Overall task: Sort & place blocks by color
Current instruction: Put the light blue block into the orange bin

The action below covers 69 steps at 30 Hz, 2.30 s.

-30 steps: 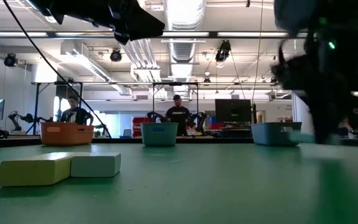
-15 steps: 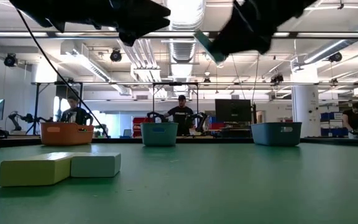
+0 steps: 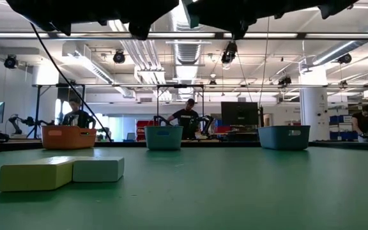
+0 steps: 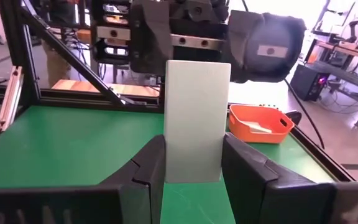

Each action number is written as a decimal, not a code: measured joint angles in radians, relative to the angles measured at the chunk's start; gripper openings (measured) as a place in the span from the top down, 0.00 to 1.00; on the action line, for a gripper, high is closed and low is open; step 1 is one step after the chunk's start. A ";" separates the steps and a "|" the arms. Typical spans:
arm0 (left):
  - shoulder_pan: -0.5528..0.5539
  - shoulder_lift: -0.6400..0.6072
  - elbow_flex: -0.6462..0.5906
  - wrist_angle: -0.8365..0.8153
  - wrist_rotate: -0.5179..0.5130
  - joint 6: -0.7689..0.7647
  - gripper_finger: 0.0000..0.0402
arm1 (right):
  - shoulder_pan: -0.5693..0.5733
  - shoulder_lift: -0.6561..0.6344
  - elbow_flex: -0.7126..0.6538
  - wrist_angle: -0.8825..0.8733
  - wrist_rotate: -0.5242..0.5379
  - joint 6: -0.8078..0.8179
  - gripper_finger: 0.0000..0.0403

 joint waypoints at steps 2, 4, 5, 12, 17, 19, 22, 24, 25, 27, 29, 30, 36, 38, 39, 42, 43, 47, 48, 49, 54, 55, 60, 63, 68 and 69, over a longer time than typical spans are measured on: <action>0.000 0.000 0.000 0.011 0.006 0.000 0.60 | -0.010 0.000 0.000 0.000 -0.012 0.000 0.72; 0.000 0.002 0.001 0.011 0.007 0.000 0.60 | -0.022 0.001 0.000 0.005 -0.036 0.001 0.72; 0.000 0.008 0.001 0.018 0.007 0.000 0.59 | -0.027 0.001 0.000 0.008 -0.047 0.001 0.72; 0.000 0.044 0.003 0.045 0.007 -0.002 0.45 | -0.047 0.006 0.000 0.019 -0.085 -0.002 0.72; 0.001 0.099 0.008 0.150 0.007 0.003 0.34 | -0.053 0.006 0.000 0.024 -0.085 -0.008 0.72; 0.001 0.123 0.008 0.199 0.007 0.005 0.32 | -0.053 0.006 0.000 0.026 -0.085 -0.013 0.72; 0.001 0.152 0.008 0.292 0.006 0.019 0.32 | -0.053 0.006 0.000 0.025 -0.085 -0.015 0.72; 0.001 0.168 0.008 0.316 0.001 0.028 0.34 | -0.053 0.006 0.000 0.025 -0.085 -0.015 0.72; 0.001 0.173 0.008 0.317 -0.002 0.029 0.35 | -0.052 0.006 0.000 0.024 -0.085 -0.016 0.72; 0.001 0.178 0.008 0.326 -0.006 0.029 0.40 | -0.052 0.006 -0.001 0.023 -0.085 -0.015 0.72; 0.001 0.177 0.008 0.329 -0.007 0.029 0.46 | -0.052 0.006 -0.001 0.023 -0.085 -0.016 0.72; 0.001 0.178 0.008 0.329 -0.009 0.029 0.50 | -0.052 0.006 -0.002 0.023 -0.085 -0.016 0.72; 0.001 0.179 0.008 0.327 -0.016 0.029 0.71 | -0.052 0.006 -0.002 0.022 -0.073 -0.018 0.72; 0.001 0.179 0.008 0.326 -0.016 0.028 0.71 | -0.052 0.006 -0.002 0.022 -0.074 -0.018 0.69; 0.001 0.179 0.008 0.325 -0.015 0.028 0.71 | -0.052 0.006 -0.002 0.022 -0.075 -0.018 0.66; 0.001 0.179 0.007 0.319 -0.014 0.028 0.71 | -0.052 0.006 -0.002 0.023 -0.077 -0.014 0.56; 0.000 0.179 0.007 0.320 -0.014 0.028 0.71 | -0.052 0.007 -0.002 0.023 -0.077 -0.014 0.53; 0.000 0.179 0.007 0.307 -0.056 0.028 0.71 | -0.052 0.002 -0.002 0.003 -0.077 -0.014 0.43; 0.000 0.179 0.006 0.294 -0.075 0.028 0.71 | -0.052 -0.005 -0.003 -0.006 -0.077 -0.014 0.41; 0.001 0.178 0.006 0.277 -0.096 0.028 0.71 | -0.052 -0.013 -0.003 -0.018 -0.075 -0.013 0.39; 0.030 0.117 0.004 0.043 -0.278 0.036 0.71 | -0.052 -0.084 -0.003 -0.145 0.046 0.056 0.33; 0.042 0.101 0.004 -0.020 -0.335 0.035 0.71 | -0.052 -0.101 -0.003 -0.184 0.068 0.076 0.33; 0.117 -0.001 0.002 -0.366 -0.740 0.028 0.71 | -0.052 -0.164 -0.003 -0.329 0.117 0.153 0.34; 0.187 -0.037 0.000 -0.590 -1.079 -0.012 0.71 | -0.052 -0.170 -0.003 -0.346 0.117 0.169 0.36; 0.368 -0.055 -0.002 -0.842 -1.218 -0.153 0.71 | -0.052 -0.153 -0.003 -0.350 0.117 0.170 0.38; 0.413 -0.050 -0.003 -0.869 -1.189 -0.175 0.71 | -0.052 -0.145 -0.003 -0.349 0.118 0.171 0.38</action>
